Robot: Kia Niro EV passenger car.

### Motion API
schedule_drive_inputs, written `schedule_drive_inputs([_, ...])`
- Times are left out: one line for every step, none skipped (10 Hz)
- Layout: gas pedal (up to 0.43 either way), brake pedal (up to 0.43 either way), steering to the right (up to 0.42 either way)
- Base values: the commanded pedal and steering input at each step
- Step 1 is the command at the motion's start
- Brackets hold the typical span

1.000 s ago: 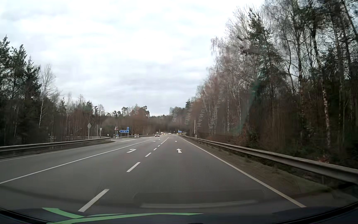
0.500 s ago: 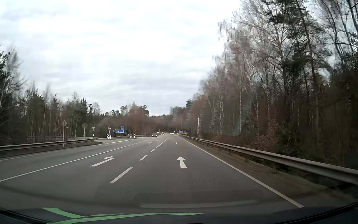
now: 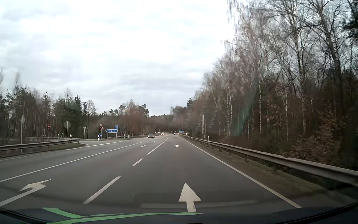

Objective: Follow the waypoints while adhering to traffic rules and regulations

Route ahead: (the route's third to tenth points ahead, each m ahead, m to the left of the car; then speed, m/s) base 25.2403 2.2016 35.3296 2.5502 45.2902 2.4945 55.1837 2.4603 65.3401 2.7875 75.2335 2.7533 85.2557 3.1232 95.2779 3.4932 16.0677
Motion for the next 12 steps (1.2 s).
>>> schedule_drive_inputs([0.138,0.0,0.0])
schedule_drive_inputs([0.138,0.0,0.0])
schedule_drive_inputs([0.138,0.0,0.0])
schedule_drive_inputs([0.138,0.0,0.0])
schedule_drive_inputs([0.138,0.0,0.0])
schedule_drive_inputs([0.138,0.0,0.0])
schedule_drive_inputs([0.138,0.0,0.0])
schedule_drive_inputs([0.13,0.0,0.0])
schedule_drive_inputs([0.118,0.0,0.0])
schedule_drive_inputs([0.11,0.0,0.0])
schedule_drive_inputs([0.11,0.0,0.0])
schedule_drive_inputs([0.079,0.0,0.0])
